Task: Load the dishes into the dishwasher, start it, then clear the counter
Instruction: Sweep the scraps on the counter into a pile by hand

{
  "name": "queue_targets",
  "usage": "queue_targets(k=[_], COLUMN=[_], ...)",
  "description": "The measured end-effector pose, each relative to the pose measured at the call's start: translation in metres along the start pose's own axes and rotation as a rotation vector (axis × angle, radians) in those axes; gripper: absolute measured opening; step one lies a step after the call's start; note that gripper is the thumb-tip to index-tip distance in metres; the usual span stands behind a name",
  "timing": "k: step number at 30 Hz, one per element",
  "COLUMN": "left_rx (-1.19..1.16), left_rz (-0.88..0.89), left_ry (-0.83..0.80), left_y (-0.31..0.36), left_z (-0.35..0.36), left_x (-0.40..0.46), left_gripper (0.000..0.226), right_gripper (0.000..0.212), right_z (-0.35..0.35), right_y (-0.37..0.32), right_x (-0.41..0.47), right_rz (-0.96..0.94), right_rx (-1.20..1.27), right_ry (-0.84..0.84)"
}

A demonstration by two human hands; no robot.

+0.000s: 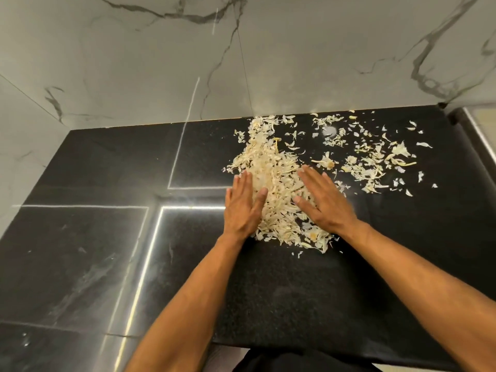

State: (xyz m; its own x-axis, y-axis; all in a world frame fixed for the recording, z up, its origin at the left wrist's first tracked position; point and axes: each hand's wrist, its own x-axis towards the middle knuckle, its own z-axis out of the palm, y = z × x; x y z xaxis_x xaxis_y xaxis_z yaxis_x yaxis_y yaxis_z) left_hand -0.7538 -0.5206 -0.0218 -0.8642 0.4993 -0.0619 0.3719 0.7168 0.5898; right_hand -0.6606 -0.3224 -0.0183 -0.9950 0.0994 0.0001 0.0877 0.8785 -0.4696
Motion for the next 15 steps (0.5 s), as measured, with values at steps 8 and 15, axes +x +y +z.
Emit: queue_targets(k=[8, 15], left_rx=[0.185, 0.286], left_rz=[0.053, 0.049], left_ry=[-0.026, -0.051], left_y=[-0.026, -0.018], left_z=[-0.008, 0.001], left_x=[-0.036, -0.034], left_gripper=[0.086, 0.082], right_gripper=[0.090, 0.081], right_z=[0.021, 0.007], right_y=[-0.015, -0.001], right_x=[-0.034, 0.008], right_rz=[-0.358, -0.176], right_rx=[-0.351, -0.426], right_ry=[-0.216, -0.177])
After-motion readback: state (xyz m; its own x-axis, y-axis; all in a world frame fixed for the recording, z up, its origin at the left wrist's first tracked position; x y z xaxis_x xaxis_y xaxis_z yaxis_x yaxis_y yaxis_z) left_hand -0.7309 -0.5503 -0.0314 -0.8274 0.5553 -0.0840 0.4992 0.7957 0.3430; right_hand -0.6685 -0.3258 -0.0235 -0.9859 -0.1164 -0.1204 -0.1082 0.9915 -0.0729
